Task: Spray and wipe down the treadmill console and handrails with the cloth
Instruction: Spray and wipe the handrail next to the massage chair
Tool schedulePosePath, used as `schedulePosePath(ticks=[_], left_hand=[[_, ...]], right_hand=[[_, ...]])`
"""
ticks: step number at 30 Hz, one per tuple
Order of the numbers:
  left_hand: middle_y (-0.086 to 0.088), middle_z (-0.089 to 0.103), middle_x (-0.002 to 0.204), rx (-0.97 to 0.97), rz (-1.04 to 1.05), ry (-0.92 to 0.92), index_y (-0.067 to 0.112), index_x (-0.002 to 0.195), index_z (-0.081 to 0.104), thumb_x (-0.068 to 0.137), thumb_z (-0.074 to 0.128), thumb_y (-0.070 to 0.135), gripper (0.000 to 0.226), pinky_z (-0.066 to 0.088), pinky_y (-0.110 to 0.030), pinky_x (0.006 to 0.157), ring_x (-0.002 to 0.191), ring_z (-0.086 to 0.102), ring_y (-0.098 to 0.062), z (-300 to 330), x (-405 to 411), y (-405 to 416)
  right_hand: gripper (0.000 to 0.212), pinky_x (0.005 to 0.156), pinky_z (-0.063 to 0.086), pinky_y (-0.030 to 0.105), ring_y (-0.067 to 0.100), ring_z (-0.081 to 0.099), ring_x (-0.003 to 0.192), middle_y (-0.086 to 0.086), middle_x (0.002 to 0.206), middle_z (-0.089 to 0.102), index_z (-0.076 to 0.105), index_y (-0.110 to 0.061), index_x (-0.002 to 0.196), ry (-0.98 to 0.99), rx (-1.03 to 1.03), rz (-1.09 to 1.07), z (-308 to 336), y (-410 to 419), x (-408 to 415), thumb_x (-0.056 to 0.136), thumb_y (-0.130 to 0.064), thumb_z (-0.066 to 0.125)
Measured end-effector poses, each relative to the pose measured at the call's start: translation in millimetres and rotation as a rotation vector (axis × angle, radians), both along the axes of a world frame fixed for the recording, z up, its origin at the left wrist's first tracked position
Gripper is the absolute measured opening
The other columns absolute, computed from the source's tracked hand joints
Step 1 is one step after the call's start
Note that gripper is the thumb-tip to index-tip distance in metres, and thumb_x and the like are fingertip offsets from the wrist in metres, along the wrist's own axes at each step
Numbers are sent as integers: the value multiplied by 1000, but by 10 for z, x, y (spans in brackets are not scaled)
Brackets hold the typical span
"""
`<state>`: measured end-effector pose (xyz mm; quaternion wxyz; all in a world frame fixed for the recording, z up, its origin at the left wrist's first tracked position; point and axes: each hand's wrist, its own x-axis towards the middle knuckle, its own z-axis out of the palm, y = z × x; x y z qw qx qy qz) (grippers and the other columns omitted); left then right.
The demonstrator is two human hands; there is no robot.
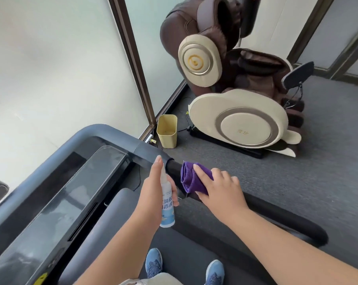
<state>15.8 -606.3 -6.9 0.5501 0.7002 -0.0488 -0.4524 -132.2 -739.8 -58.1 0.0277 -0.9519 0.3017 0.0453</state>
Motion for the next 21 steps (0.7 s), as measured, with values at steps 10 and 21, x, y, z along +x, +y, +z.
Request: schedulePosePath(ticks=[10, 21], left_hand=[[-24, 60, 58, 16, 81, 18, 3, 53, 56, 72, 42, 92, 92, 52, -43, 79, 49, 62, -33, 56, 206, 231], [-21, 58, 55, -7, 23, 76, 6, 53, 57, 76, 45, 91, 89, 53, -40, 73, 50, 59, -31, -18, 917, 622]], right_hand=[[73, 89, 44, 44, 25, 59, 107, -1, 122, 60, 31, -37, 159, -2, -34, -161, 40, 84, -281, 95, -71, 39], [84, 91, 43, 48, 30, 60, 108, 7, 127, 62, 29, -24, 161, -31, -32, -219, 42, 475, 1142, 94, -72, 12]])
